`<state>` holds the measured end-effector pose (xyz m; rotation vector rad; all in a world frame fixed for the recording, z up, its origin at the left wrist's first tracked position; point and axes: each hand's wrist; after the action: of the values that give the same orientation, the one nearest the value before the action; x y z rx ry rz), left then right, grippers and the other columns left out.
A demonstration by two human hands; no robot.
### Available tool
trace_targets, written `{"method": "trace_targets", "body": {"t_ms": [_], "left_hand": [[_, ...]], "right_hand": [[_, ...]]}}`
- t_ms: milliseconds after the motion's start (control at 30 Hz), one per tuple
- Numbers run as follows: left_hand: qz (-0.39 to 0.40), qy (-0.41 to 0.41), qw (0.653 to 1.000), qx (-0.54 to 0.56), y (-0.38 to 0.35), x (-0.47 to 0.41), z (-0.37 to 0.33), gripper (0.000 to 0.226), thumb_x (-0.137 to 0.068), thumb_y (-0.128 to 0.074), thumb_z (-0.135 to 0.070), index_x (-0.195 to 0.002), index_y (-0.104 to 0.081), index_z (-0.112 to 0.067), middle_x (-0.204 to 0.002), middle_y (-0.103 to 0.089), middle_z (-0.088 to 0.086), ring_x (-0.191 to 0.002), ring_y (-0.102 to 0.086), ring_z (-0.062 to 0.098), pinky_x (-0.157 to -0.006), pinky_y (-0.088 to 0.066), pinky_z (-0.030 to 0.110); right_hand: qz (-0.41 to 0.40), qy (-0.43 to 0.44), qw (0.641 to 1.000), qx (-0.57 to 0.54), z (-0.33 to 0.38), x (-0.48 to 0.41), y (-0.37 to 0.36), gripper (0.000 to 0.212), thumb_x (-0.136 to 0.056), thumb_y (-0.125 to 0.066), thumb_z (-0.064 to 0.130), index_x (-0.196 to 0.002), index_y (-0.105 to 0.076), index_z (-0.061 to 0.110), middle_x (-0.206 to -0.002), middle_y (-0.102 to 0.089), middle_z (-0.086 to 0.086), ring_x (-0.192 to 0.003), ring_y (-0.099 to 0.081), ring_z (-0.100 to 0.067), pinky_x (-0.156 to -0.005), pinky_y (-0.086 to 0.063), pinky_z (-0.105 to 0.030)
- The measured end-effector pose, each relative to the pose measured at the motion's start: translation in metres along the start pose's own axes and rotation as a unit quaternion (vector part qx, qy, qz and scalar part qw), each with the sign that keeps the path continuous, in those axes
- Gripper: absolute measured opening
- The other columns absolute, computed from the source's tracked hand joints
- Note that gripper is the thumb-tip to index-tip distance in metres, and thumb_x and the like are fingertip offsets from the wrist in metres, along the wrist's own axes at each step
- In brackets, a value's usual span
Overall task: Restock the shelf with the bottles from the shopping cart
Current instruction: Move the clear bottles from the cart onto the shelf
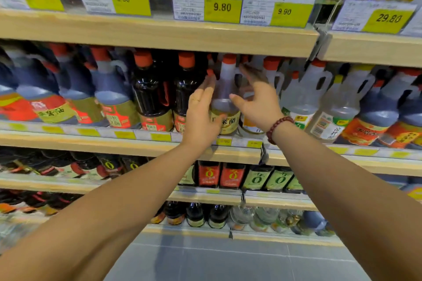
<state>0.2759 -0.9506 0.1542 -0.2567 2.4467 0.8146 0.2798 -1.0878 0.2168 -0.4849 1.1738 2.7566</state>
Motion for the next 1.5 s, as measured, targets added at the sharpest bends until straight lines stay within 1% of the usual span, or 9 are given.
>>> {"method": "trace_targets", "body": {"t_ms": [67, 267, 533, 700, 800, 933, 1167, 1300, 1500], "left_hand": [[-0.002, -0.003, 1.000, 0.010, 0.000, 0.001, -0.002, 0.081, -0.075, -0.073, -0.002, -0.144, -0.031, -0.010, -0.145, -0.039, 0.013, -0.133, -0.038, 0.026, -0.097, -0.036, 0.019], [0.032, -0.009, 0.999, 0.025, 0.002, 0.000, 0.009, 0.079, -0.073, -0.075, -0.003, -0.142, -0.037, -0.010, -0.144, -0.040, 0.009, -0.133, -0.038, 0.026, -0.104, -0.043, 0.042], [0.038, -0.020, 0.998, 0.035, -0.001, 0.001, 0.017, 0.062, -0.073, -0.073, 0.001, -0.130, -0.052, -0.006, -0.145, -0.037, 0.014, -0.136, -0.035, 0.027, -0.103, -0.043, 0.045], [0.058, 0.010, 0.998, 0.032, 0.020, 0.013, 0.016, 0.057, -0.078, -0.075, -0.013, -0.131, -0.053, -0.010, -0.131, -0.046, 0.010, -0.124, -0.046, 0.022, -0.097, -0.049, 0.036], [0.047, 0.025, 0.998, 0.021, 0.051, 0.022, 0.014, 0.052, -0.080, -0.073, -0.014, -0.129, -0.055, -0.013, -0.120, -0.055, 0.006, -0.110, -0.056, 0.018, -0.090, -0.052, 0.031], [0.011, 0.073, 0.997, -0.025, 0.106, 0.038, 0.017, 0.046, -0.081, -0.071, -0.014, -0.125, -0.058, -0.017, -0.118, -0.061, 0.004, -0.101, -0.059, 0.009, -0.090, -0.048, 0.025], [-0.084, 0.145, 0.983, -0.076, 0.227, 0.075, 0.027, 0.037, -0.080, -0.072, -0.016, -0.116, -0.063, -0.016, -0.109, -0.062, 0.000, -0.097, -0.060, 0.014, -0.085, -0.050, 0.029], [-0.135, 0.199, 0.968, -0.064, 0.299, 0.100, 0.037, 0.038, -0.082, -0.071, -0.018, -0.118, -0.061, -0.018, -0.116, -0.062, 0.000, -0.098, -0.061, 0.013, -0.087, -0.052, 0.033], [-0.166, 0.235, 0.955, -0.065, 0.406, 0.138, 0.073, 0.038, -0.084, -0.069, -0.023, -0.120, -0.059, -0.023, -0.115, -0.061, -0.003, -0.099, -0.062, 0.012, -0.089, -0.054, 0.036]], "right_hand": [[-0.001, -0.003, 1.000, 0.002, 0.004, 0.002, -0.001, 0.046, -0.084, -0.064, 0.023, -0.126, -0.051, 0.008, -0.102, -0.064, -0.019, -0.093, -0.060, -0.031, -0.082, -0.051, -0.047], [-0.016, -0.024, 1.000, 0.004, 0.007, 0.001, 0.000, 0.041, -0.084, -0.064, 0.022, -0.122, -0.056, 0.008, -0.103, -0.065, -0.012, -0.093, -0.061, -0.023, -0.080, -0.051, -0.031], [0.001, -0.010, 1.000, -0.005, 0.007, 0.000, 0.002, 0.055, -0.085, -0.061, 0.019, -0.137, -0.043, 0.018, -0.112, -0.062, -0.011, -0.096, -0.061, -0.020, -0.083, -0.051, -0.029], [-0.045, 0.048, 0.998, -0.004, 0.012, 0.018, 0.004, 0.037, -0.086, -0.060, 0.018, -0.122, -0.056, 0.011, -0.106, -0.051, 0.001, -0.096, -0.058, -0.017, -0.080, -0.045, -0.023], [-0.036, 0.094, 0.993, -0.064, 0.028, 0.031, -0.005, 0.036, -0.085, -0.062, 0.015, -0.120, -0.059, 0.017, -0.106, -0.055, -0.001, -0.081, -0.059, -0.010, -0.073, -0.044, -0.010], [0.024, 0.090, 0.986, -0.135, 0.059, 0.040, -0.029, 0.027, -0.085, -0.064, 0.017, -0.112, -0.064, 0.016, -0.106, -0.065, -0.002, -0.084, -0.058, -0.007, -0.078, -0.048, -0.019], [0.125, 0.113, 0.958, -0.230, 0.140, 0.058, -0.089, 0.028, -0.081, -0.069, 0.013, -0.108, -0.064, 0.014, -0.099, -0.064, 0.002, -0.093, -0.058, -0.009, -0.077, -0.043, -0.011], [0.167, 0.122, 0.936, -0.285, 0.194, 0.070, -0.127, 0.023, -0.079, -0.069, 0.008, -0.101, -0.065, 0.015, -0.096, -0.067, -0.003, -0.087, -0.062, -0.014, -0.078, -0.051, -0.017], [0.214, 0.147, 0.925, -0.279, 0.264, 0.086, -0.196, 0.026, -0.080, -0.068, 0.005, -0.104, -0.064, 0.011, -0.095, -0.064, -0.002, -0.078, -0.058, -0.009, -0.068, -0.046, -0.006]]}}
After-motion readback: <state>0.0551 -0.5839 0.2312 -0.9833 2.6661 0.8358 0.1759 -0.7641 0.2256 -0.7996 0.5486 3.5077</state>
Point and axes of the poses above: each hand's wrist, its own x-axis away from the middle knuckle, its own y-axis out of the back of the hand, z = x × y
